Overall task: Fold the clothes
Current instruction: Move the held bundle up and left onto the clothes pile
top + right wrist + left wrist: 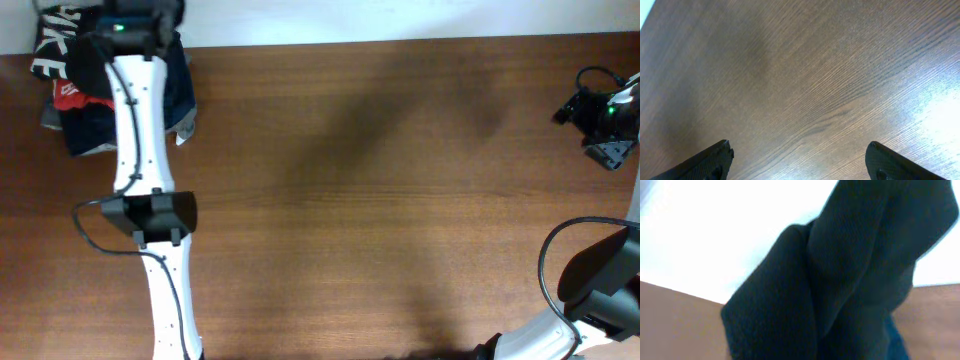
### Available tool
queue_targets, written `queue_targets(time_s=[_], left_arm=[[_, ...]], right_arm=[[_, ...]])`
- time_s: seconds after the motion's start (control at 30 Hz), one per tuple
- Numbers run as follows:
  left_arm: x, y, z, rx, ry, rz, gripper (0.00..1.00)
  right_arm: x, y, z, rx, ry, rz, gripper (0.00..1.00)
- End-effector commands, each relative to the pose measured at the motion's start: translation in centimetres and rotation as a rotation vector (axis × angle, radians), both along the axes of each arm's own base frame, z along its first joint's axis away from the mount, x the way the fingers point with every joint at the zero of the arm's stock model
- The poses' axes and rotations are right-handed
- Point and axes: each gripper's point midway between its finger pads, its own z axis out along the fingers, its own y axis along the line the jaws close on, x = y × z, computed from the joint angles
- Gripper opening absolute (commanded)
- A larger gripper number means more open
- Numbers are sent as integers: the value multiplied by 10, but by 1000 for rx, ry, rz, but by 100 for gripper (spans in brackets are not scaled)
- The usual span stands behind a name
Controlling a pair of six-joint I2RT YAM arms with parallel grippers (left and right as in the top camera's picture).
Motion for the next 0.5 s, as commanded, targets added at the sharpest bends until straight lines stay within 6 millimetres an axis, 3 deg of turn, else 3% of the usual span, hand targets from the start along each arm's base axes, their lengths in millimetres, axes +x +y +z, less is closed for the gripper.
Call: queue_targets(time_s=[0.0, 0.1, 0.23, 0.47], left_arm=[[-26, 7, 110, 0, -235, -31, 0], [-41, 16, 152, 4, -335, -28, 0], [-56, 42, 183, 8, -412, -14, 0], [-68, 101, 192, -3, -445, -49, 0]], right_arm=[[0, -2, -3, -18, 15, 0, 89], [0, -2, -3, -17, 16, 0, 89], [-3, 0, -4, -12, 29, 1, 89], [-6, 1, -5, -6, 44, 0, 89]])
